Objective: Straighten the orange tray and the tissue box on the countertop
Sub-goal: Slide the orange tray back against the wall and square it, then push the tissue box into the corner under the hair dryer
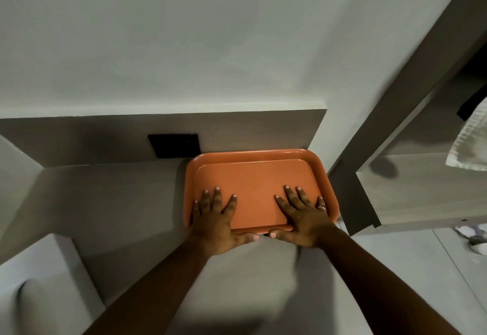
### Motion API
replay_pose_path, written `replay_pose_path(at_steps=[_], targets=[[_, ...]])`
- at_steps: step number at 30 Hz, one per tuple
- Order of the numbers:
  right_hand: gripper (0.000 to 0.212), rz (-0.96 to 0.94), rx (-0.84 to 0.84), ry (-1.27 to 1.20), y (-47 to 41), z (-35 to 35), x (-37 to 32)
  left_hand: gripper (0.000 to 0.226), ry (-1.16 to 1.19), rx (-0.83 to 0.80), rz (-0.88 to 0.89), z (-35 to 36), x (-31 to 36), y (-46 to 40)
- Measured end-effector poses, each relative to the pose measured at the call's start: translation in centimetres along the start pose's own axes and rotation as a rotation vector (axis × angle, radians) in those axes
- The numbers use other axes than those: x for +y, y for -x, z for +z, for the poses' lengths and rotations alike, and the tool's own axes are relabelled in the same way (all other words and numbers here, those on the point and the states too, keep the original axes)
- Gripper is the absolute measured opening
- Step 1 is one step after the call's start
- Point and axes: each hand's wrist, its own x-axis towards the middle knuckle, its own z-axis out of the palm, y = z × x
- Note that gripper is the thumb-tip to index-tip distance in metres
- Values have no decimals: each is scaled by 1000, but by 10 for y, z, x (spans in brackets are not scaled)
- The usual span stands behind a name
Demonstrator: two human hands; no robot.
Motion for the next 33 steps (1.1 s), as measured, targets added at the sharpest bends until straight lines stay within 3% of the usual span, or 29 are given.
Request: replay_pose_path(at_steps=[5,7,12,18,21,25,30,33], targets=[[112,-81,70,-81,11,-10,-33,123,-34,114,244,-26,-20,23],[108,-133,113,-126,13,-17,-57,120,-34,156,251,-40,-35,45],[108,-314,155,-165,-3,-39,-157,110,77,251,-123,-54,-84,128],[80,-632,98,-109,-27,-46,-314,123,147,389,-651,-29,-121,229],[73,-711,57,-61,-36,-38,-377,130,173,384,-791,-20,-121,249],[72,-746,5,70,-48,-17,-428,122,220,432,-785,-10,-120,255],[72,-783,42,115,-60,1,-445,114,230,488,-742,-6,-123,253],[73,-697,109,78,-61,4,-439,118,172,488,-558,-6,-148,258]])
